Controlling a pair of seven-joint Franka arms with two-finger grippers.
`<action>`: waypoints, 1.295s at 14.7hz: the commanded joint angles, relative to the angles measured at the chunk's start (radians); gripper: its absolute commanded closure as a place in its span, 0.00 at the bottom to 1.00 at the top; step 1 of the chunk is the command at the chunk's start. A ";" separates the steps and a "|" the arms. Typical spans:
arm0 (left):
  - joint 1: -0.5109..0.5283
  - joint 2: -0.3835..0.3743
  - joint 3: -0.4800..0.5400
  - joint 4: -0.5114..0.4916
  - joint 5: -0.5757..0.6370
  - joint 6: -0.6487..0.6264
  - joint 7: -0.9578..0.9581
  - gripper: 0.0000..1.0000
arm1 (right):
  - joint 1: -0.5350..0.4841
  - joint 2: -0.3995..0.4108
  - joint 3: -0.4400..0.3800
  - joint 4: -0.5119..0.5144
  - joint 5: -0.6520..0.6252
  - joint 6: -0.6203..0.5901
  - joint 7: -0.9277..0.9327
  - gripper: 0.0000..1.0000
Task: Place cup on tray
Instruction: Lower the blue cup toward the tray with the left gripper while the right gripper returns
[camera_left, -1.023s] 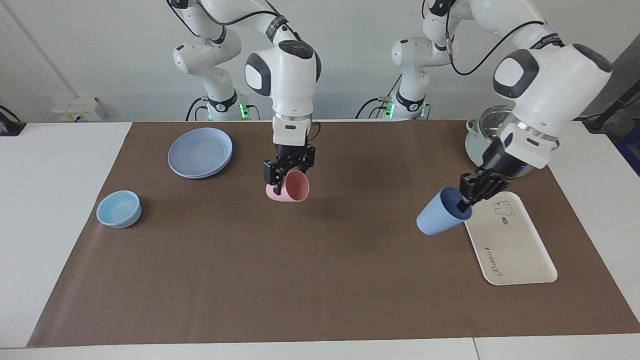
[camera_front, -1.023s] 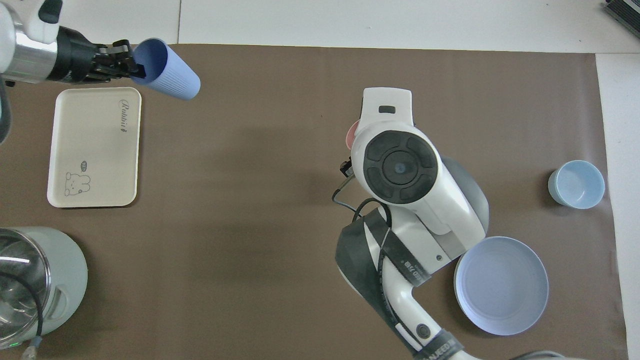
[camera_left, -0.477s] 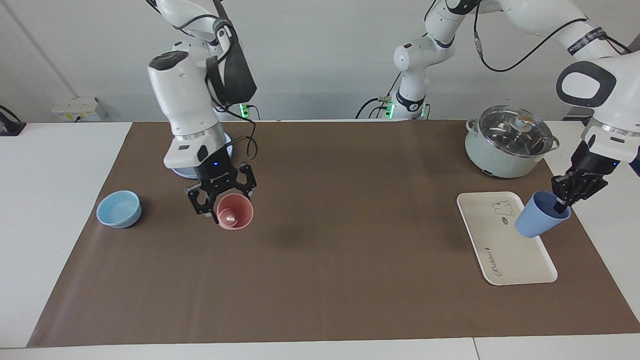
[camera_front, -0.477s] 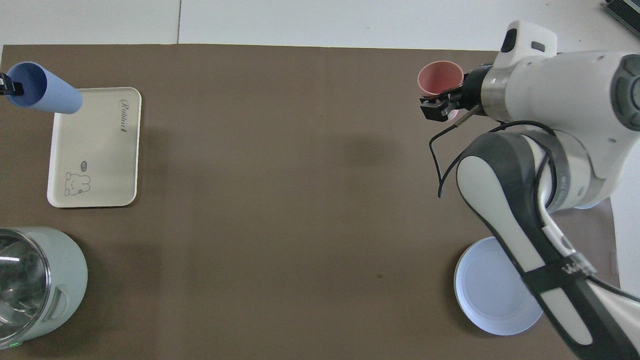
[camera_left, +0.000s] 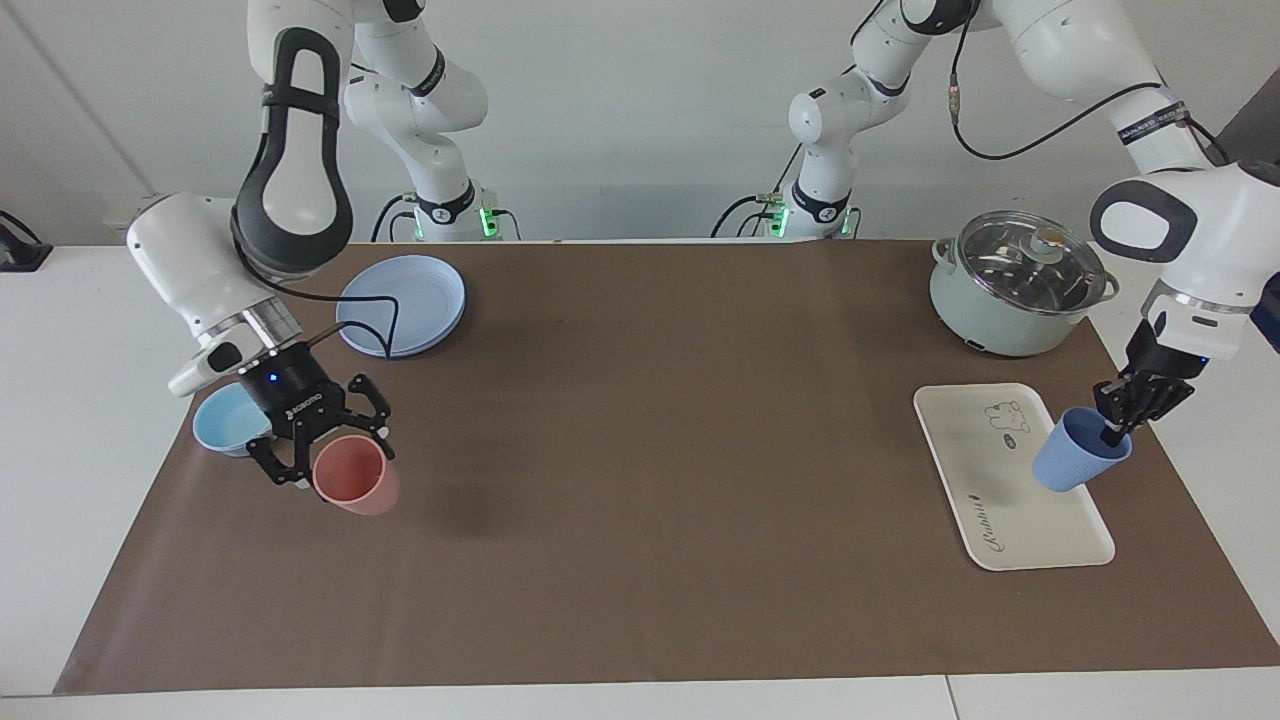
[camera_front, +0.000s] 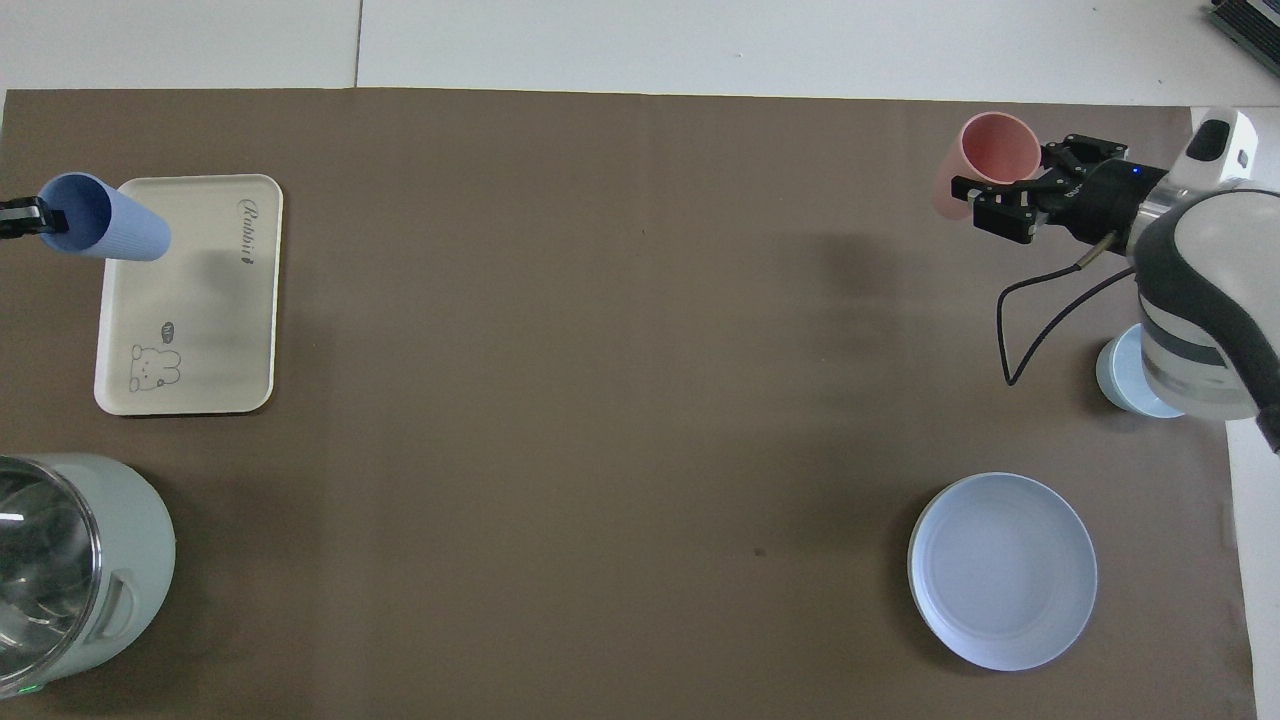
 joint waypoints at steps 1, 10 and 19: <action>0.026 0.032 -0.013 -0.017 0.014 0.049 0.016 1.00 | -0.020 0.003 0.014 -0.052 0.162 0.030 -0.158 1.00; 0.031 0.041 -0.013 -0.034 0.013 0.077 0.010 0.16 | -0.073 0.052 0.014 -0.169 0.496 0.019 -0.689 1.00; -0.171 0.130 -0.002 0.370 0.187 -0.430 -0.120 0.02 | -0.056 0.040 0.014 -0.226 0.539 0.049 -0.733 0.85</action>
